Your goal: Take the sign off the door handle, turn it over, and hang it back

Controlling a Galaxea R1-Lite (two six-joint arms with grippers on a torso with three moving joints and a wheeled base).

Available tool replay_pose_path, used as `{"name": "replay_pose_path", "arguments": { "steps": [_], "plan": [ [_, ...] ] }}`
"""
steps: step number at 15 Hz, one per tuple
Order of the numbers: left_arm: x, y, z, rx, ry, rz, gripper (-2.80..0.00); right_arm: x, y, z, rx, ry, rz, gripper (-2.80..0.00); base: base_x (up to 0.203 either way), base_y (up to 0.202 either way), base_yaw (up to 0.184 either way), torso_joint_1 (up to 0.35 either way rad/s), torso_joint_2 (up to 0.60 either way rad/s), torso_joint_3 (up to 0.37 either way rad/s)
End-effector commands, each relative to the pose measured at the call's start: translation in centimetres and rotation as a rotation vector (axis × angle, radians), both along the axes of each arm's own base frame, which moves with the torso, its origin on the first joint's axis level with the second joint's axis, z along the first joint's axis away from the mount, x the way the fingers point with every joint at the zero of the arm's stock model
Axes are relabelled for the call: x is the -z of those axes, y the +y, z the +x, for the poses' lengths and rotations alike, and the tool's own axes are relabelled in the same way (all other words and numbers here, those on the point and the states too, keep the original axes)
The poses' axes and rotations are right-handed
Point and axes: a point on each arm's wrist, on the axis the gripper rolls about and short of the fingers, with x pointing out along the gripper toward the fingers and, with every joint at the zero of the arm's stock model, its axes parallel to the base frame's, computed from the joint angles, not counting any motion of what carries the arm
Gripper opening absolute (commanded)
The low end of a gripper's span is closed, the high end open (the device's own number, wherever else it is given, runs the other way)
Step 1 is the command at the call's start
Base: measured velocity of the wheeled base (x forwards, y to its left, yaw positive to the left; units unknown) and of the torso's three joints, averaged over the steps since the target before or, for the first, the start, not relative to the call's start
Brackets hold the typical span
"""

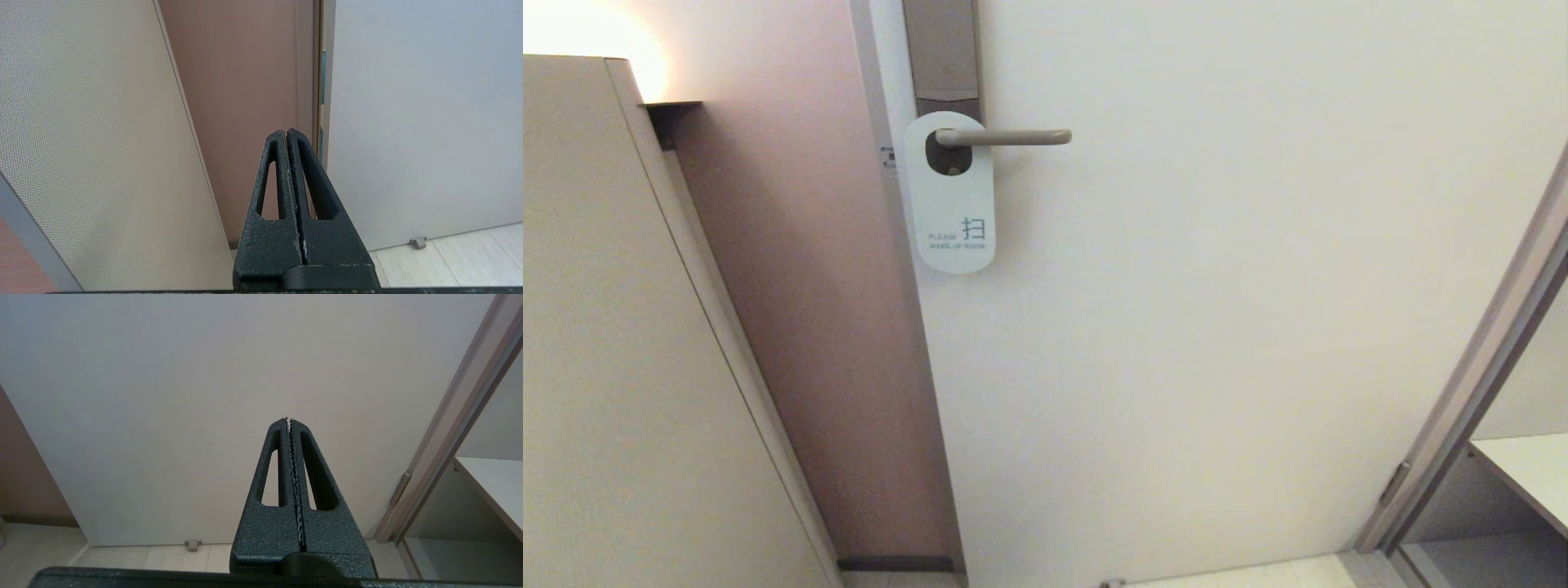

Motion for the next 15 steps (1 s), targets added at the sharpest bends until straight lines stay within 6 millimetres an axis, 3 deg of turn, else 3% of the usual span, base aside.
{"name": "replay_pose_path", "arguments": {
  "steps": [1, 15],
  "plan": [
    [0.01, 0.00, -0.02, 0.000, -0.003, 0.000, -2.80, 0.00, 0.00, 0.00, -0.001, 0.000, 0.000, -2.80, 0.000, 0.000, 0.000, 0.000, 0.00, 0.000],
    [0.02, 0.00, -0.04, 0.000, -0.005, 0.000, -2.80, 0.00, 0.00, 0.00, -0.001, 0.000, 0.000, -2.80, 0.000, 0.000, 0.000, 0.000, 0.00, 0.000]
  ]
}}
